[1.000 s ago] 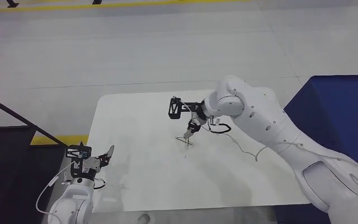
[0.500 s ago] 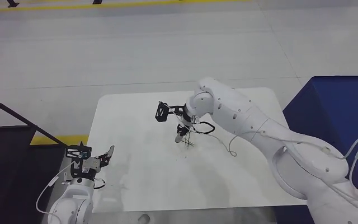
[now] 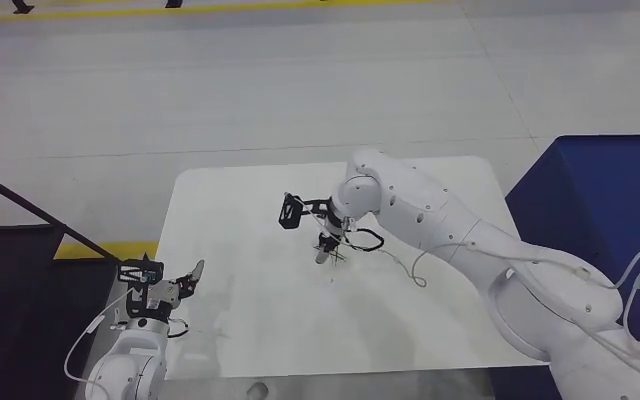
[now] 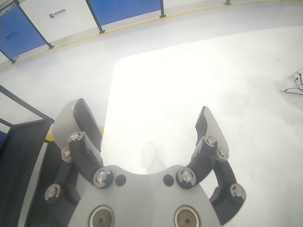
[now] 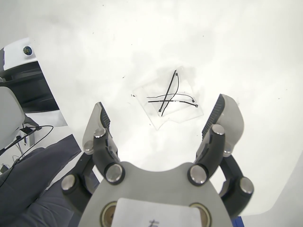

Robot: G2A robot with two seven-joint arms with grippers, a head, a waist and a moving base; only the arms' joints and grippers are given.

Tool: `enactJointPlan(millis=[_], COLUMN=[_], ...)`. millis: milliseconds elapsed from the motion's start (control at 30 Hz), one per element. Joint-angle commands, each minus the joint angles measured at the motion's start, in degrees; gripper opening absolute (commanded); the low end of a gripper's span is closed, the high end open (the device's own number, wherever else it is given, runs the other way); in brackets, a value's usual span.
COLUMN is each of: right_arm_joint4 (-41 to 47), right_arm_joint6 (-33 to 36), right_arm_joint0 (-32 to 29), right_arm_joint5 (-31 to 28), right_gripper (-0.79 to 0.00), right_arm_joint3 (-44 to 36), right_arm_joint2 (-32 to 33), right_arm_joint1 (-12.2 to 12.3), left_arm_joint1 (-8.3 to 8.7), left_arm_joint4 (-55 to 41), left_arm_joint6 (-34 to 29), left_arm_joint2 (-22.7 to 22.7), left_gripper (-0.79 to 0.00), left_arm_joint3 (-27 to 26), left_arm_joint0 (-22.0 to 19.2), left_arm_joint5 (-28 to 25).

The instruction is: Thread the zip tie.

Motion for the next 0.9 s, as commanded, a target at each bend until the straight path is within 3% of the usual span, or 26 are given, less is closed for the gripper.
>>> enactJointPlan(millis=[0,267,633,867], right_arm_joint4=[0.23,-3.12,-15.50,-17.36], right_arm_joint6=[-0.40,0.95,-3.41,-7.31], right_arm_joint0=[-0.46,-2.11,-3.73,-3.55], right_arm_joint5=[-0.39,0.96,-3.39,-7.27], right_gripper=[-0.557,-0.493,-0.554,-0.560], right_arm_joint3=[-0.56,1.02,7.88,13.33], right_arm_joint2=[-0.32,-1.13,-1.13,-1.13], right_arm_joint1=[0.13,-0.99,-5.68,-8.74], left_arm_joint1=[0.00,0.00,0.00,0.00], left_arm_joint4=[0.00,0.00,0.00,0.00], left_arm_joint6=[0.00,0.00,0.00,0.00], left_arm_joint2=[0.00,0.00,0.00,0.00], left_gripper=[0.000,0.000,0.000,0.000], left_arm_joint3=[0.00,0.00,0.00,0.00], left_arm_joint0=[0.00,0.00,0.00,0.00], left_arm_joint5=[0.00,0.00,0.00,0.00])
